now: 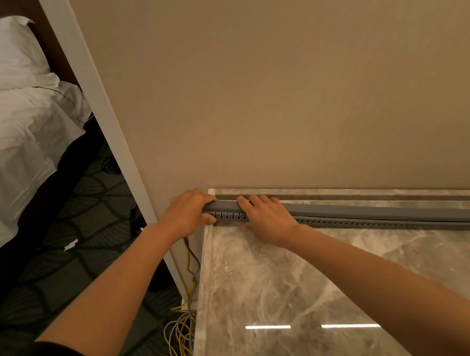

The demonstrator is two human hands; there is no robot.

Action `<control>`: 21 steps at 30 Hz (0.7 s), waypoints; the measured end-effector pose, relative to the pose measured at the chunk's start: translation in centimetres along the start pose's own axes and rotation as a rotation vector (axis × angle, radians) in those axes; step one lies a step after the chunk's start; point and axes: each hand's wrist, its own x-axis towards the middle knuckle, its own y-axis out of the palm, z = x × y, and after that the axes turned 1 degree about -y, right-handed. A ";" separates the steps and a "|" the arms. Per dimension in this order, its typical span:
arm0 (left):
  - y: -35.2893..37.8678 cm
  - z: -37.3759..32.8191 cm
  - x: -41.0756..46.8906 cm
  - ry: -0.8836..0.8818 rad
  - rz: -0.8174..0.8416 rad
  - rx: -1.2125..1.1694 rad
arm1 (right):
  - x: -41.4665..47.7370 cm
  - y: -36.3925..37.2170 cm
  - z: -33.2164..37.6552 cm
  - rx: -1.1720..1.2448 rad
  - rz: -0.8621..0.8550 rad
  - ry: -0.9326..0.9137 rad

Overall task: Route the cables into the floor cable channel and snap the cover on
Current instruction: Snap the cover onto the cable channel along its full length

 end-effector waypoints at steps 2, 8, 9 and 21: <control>0.0 0.0 0.2 0.000 -0.008 0.027 | 0.0 -0.2 -0.1 0.023 0.005 0.000; 0.7 -0.5 0.3 -0.022 -0.076 0.091 | 0.3 -0.6 0.0 0.059 0.005 0.041; 0.8 -0.6 0.5 -0.029 -0.091 0.121 | 0.4 -0.6 -0.1 0.054 0.012 0.050; 1.4 -1.2 2.4 -0.098 -0.167 0.194 | -2.2 -0.3 -4.8 0.090 0.052 0.180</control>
